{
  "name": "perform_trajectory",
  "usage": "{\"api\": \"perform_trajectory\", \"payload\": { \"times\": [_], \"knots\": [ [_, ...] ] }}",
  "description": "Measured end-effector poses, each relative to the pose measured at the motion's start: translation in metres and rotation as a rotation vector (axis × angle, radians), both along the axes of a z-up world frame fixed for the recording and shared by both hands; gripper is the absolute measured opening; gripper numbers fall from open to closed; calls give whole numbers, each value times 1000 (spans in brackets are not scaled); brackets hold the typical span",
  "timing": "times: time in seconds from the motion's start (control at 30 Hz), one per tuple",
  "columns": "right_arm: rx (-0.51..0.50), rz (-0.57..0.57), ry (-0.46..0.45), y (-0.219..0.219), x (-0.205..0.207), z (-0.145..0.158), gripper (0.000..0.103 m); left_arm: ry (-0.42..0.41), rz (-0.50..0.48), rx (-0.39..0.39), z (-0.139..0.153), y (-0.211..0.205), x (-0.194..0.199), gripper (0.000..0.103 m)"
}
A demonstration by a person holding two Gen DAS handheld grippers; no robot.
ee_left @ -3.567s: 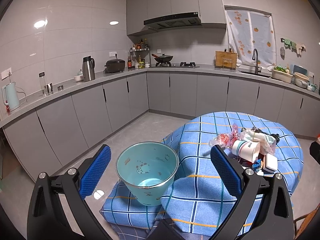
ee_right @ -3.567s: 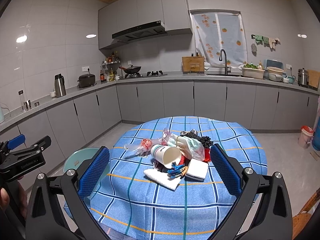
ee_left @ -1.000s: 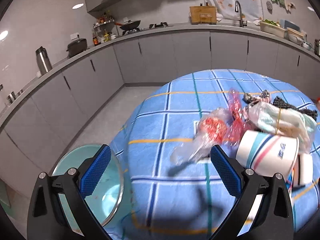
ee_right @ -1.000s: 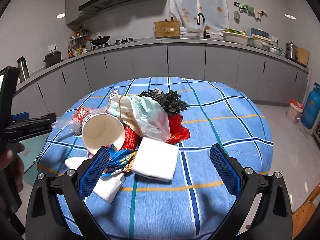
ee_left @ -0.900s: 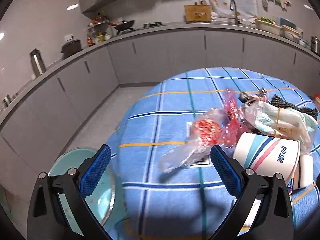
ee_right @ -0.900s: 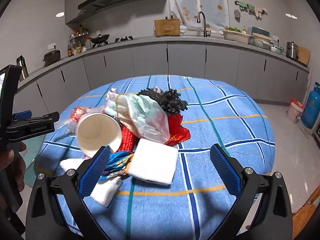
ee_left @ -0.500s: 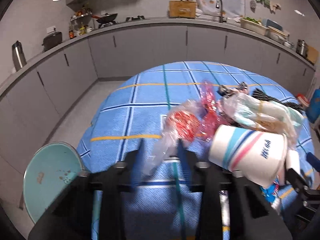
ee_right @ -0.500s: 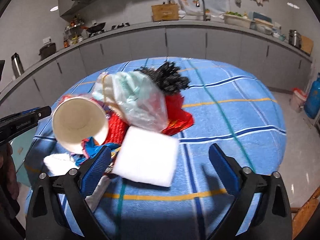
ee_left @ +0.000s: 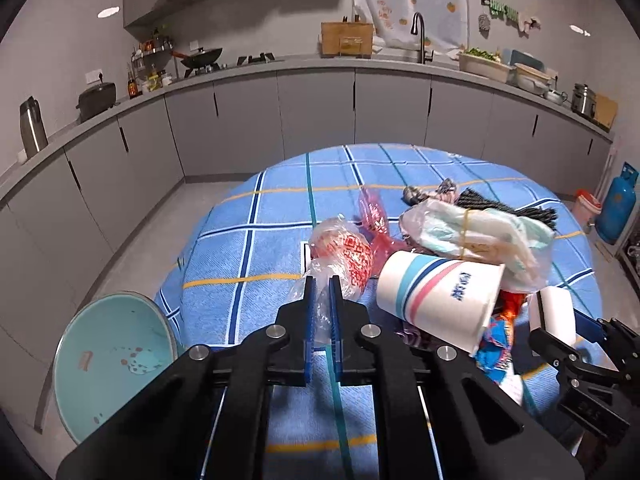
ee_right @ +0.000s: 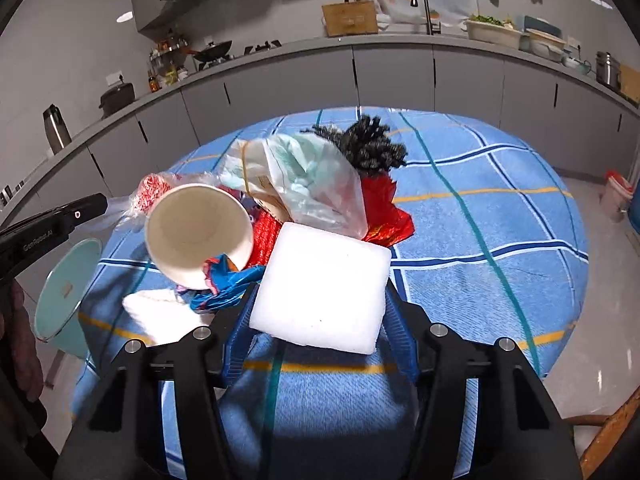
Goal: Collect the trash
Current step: 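Grasp the white foam block with the right tool while the left tool grasps the candy bag, then carry both items over the blue bucket and open both tools to drop them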
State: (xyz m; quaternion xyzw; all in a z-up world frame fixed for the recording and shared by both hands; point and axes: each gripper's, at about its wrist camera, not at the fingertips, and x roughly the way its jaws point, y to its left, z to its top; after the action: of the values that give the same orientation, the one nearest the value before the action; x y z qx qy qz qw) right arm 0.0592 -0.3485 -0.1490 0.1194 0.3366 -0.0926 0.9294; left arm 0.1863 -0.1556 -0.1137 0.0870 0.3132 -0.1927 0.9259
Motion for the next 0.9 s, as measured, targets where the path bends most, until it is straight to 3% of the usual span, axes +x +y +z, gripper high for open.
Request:
{"api": "perform_trajectory", "payload": {
  "times": [0.5,0.9],
  "knots": [
    [-50,4,-132,14,-16,54,59,-142,64,-53,61,41,-50,7],
    [-66,134,-191,65,12,81,59,-144,187,-66,68,98,-56,7]
  ]
}}
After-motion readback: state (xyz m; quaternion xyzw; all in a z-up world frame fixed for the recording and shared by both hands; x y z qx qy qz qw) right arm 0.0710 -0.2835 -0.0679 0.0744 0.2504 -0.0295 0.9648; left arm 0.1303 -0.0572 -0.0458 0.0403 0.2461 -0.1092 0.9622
